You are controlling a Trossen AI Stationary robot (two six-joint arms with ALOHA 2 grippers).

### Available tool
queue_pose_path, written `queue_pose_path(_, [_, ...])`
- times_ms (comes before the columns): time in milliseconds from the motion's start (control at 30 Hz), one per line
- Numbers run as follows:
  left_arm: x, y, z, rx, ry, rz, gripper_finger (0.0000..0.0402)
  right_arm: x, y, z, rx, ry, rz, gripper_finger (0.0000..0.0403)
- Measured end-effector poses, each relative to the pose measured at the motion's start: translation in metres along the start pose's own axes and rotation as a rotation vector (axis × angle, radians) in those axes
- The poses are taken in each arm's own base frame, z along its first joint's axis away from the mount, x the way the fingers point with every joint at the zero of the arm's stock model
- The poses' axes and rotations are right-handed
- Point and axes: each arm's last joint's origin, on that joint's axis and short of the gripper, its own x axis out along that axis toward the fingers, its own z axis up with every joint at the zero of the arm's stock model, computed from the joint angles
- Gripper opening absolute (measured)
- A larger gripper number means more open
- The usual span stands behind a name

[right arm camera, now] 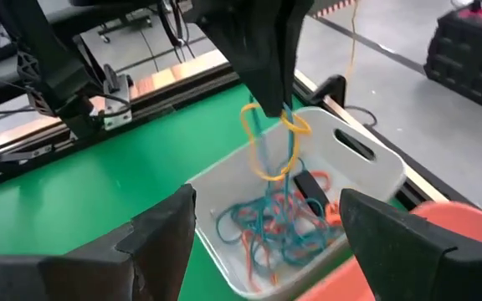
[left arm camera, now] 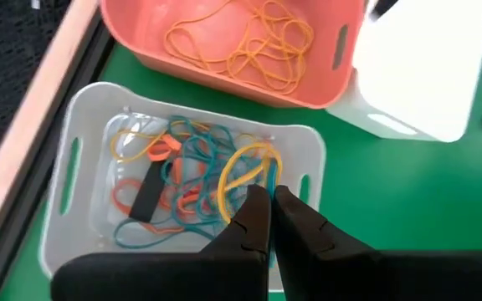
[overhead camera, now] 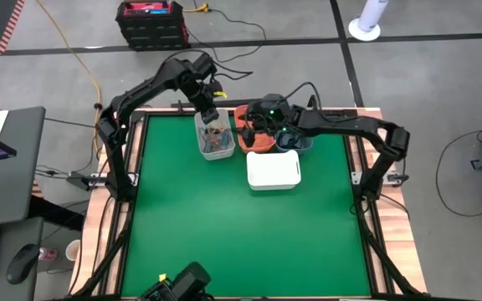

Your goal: Sort rubber bands into baskets

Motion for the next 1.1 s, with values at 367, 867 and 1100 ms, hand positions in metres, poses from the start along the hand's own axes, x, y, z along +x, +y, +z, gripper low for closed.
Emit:
queue_pose_path(367, [-0.009,-0.001,0.001,-0.042,-0.011,-0.024,0.0002,0.034,-0.007,-0.013,-0.037,-0.102,0.001,0.032])
queue_pose_path(867, [-0.01,-0.002,0.004,-0.044,-0.054,-0.098,0.0002,0.035,-0.018,-0.014,-0.082,-0.095,-0.067,0.0294])
queue_pose_path(1100, [-0.01,-0.002,0.008,-0.032,-0.099,-0.116,0.0002,0.035,-0.017,-0.014,-0.083,-0.1,-0.046,0.029])
